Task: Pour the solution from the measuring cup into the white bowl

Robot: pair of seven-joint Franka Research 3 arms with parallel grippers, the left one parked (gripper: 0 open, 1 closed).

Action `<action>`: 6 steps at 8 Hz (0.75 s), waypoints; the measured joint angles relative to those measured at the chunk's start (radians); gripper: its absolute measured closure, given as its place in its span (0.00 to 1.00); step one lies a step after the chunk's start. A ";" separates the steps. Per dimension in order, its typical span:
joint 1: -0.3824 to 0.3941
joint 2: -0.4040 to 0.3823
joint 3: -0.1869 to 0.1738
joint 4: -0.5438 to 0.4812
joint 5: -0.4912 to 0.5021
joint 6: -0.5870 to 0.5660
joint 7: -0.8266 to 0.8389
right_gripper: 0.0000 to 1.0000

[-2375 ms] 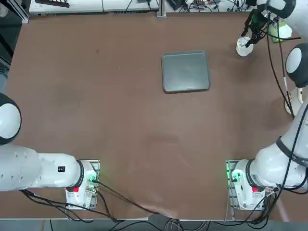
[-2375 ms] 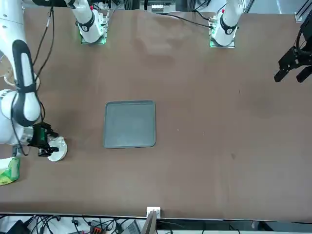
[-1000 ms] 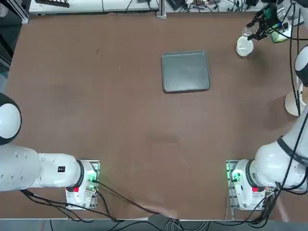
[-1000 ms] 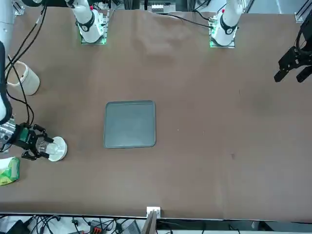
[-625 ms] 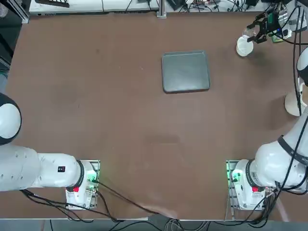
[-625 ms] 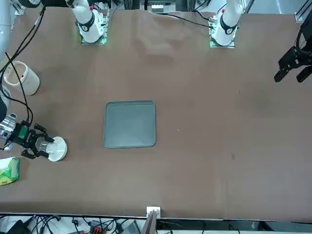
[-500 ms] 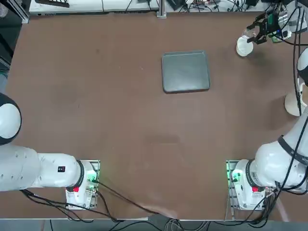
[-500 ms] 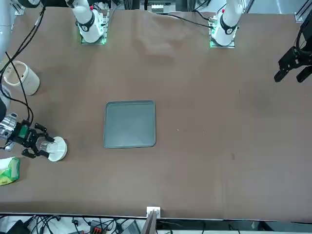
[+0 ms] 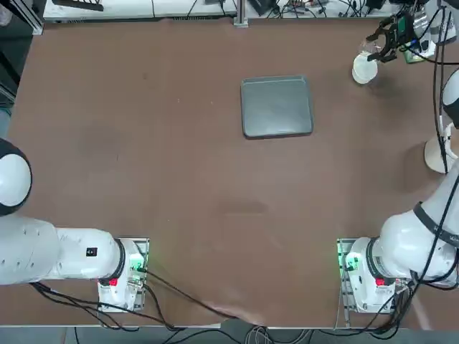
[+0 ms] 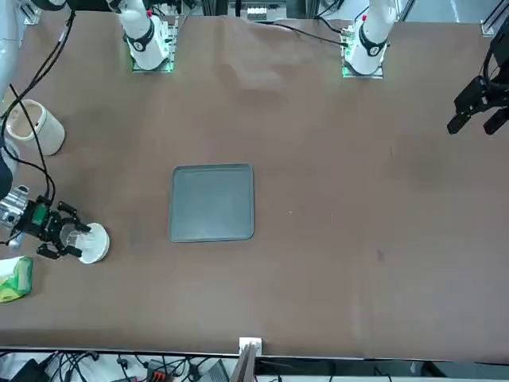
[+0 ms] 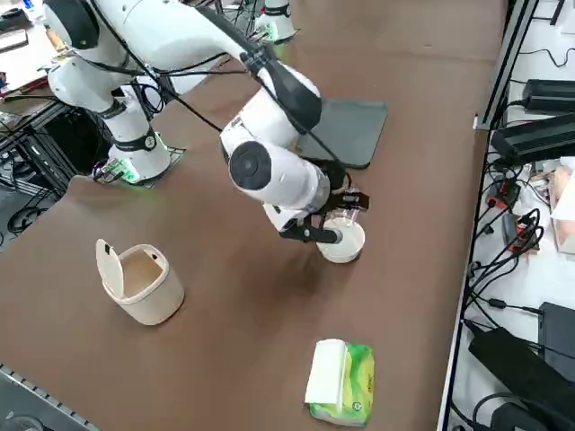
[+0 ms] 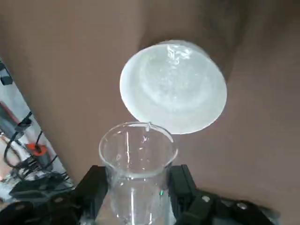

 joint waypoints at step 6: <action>0.248 -0.216 0.001 -0.201 -0.772 -0.033 0.668 0.26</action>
